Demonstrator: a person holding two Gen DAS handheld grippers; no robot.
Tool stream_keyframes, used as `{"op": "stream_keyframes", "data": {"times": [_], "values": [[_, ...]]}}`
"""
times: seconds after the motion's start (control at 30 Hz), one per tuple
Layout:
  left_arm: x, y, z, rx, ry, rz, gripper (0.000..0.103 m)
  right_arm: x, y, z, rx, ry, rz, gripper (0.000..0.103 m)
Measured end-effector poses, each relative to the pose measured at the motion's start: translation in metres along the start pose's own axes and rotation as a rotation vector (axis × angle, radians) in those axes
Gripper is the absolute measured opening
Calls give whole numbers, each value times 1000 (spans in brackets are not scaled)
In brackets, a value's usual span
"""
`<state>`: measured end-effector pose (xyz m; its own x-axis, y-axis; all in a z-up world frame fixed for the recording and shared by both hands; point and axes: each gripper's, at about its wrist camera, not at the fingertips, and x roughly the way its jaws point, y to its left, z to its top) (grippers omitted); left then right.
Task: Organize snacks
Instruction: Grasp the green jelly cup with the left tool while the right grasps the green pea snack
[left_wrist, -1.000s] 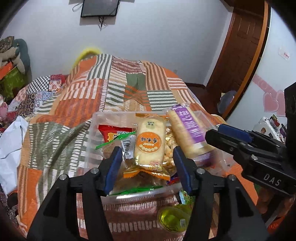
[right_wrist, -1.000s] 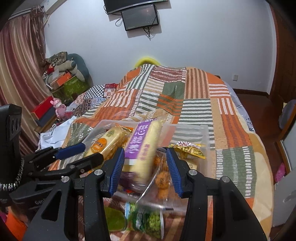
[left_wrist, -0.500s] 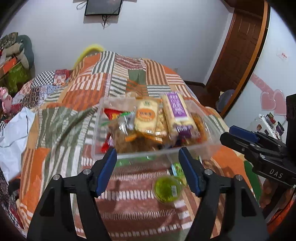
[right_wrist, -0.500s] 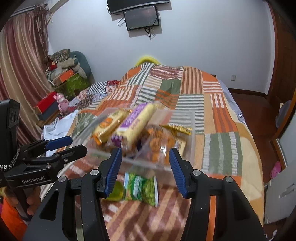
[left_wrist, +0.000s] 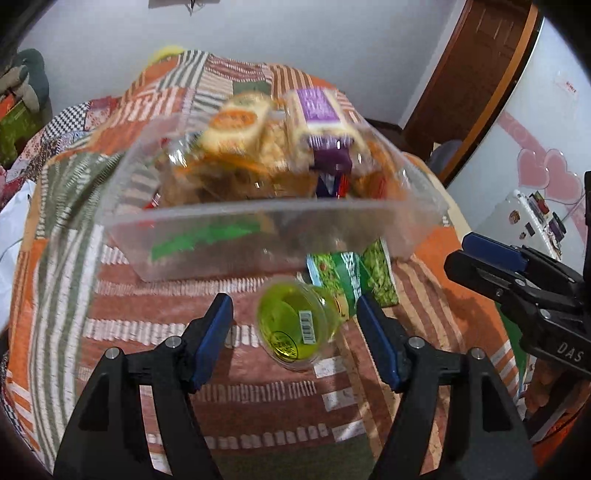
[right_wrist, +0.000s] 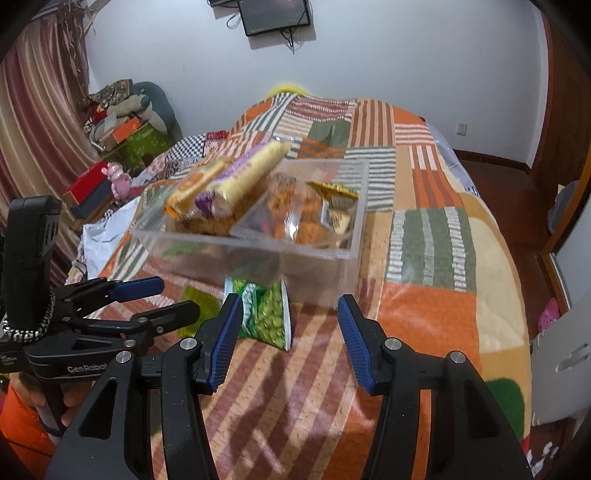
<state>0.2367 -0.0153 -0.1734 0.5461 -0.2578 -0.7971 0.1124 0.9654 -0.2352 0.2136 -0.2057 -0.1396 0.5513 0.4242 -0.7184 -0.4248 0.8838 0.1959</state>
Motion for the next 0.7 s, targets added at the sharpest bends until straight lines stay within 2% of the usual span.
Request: {"op": "stream_keyframes", "data": {"times": [0.23, 0.4, 0.7], "values": [[25, 3, -7, -18, 48, 2, 69, 13, -2, -7, 14, 42, 13, 51], [29, 12, -5, -43, 44, -21, 58, 29, 3, -9, 6, 80, 28, 53], [20, 31, -4, -91, 16, -22, 58, 52, 21, -8, -36, 144, 59, 53]]}}
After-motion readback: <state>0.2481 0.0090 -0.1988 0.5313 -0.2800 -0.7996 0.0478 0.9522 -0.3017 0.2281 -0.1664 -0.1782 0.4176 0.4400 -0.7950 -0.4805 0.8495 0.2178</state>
